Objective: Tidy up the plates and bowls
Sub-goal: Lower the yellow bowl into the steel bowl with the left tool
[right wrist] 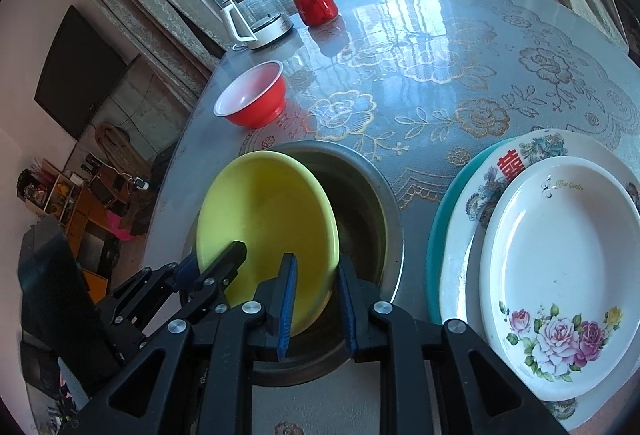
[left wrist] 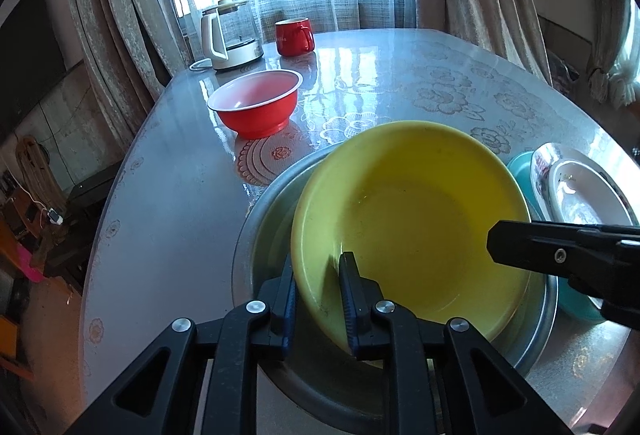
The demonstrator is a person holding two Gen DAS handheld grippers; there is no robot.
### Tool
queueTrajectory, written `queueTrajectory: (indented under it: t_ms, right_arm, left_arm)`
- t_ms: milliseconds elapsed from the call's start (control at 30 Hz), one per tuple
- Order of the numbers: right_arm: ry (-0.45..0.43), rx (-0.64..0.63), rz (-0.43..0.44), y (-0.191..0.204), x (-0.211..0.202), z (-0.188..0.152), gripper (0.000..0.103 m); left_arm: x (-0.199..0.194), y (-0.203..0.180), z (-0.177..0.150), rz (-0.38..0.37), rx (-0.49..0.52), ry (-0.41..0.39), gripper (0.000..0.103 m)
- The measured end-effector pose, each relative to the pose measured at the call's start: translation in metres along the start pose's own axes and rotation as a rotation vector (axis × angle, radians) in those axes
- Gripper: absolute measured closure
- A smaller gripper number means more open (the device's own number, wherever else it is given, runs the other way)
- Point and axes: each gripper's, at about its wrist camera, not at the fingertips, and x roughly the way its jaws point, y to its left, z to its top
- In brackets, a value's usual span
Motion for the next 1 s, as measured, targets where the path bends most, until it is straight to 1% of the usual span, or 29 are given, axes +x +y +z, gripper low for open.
queueTrajectory:
  t_ms: [100, 267, 433, 533, 633, 867, 1000]
  right_arm:
    - [0.012, -0.015, -0.004, 0.0023, 0.0008, -0.0011, 0.077]
    - [0.032, -0.018, -0.008, 0.0042, 0.0030, -0.0038, 0.076]
    - [0.031, -0.014, -0.005, 0.0044, 0.0012, -0.0035, 0.076]
    - [0.035, -0.013, -0.002, 0.0041, 0.0024, -0.0037, 0.071]
    - [0.039, -0.021, -0.014, 0.0051, 0.0042, -0.0044, 0.071]
    - [0.045, -0.009, -0.010, 0.0029, 0.0046, -0.0046, 0.071]
    - [0.037, -0.004, -0.023, 0.0010, 0.0031, -0.0041, 0.070]
  left_arm:
    - [-0.0002, -0.0012, -0.0009, 0.013, 0.012, 0.001, 0.083]
    - [-0.0013, -0.0007, -0.0020, 0.021, 0.021, 0.002, 0.083]
    - [-0.0023, -0.0010, -0.0006, 0.025, 0.026, 0.005, 0.083]
    - [0.0000, -0.0040, -0.0020, 0.027, 0.038, 0.016, 0.081]
    - [0.0009, -0.0070, -0.0028, 0.047, 0.056, 0.012, 0.080]
    - [0.0014, -0.0049, -0.0025, 0.042, 0.047, 0.009, 0.080]
    - [0.0012, -0.0030, -0.0013, 0.034, 0.040, 0.012, 0.080]
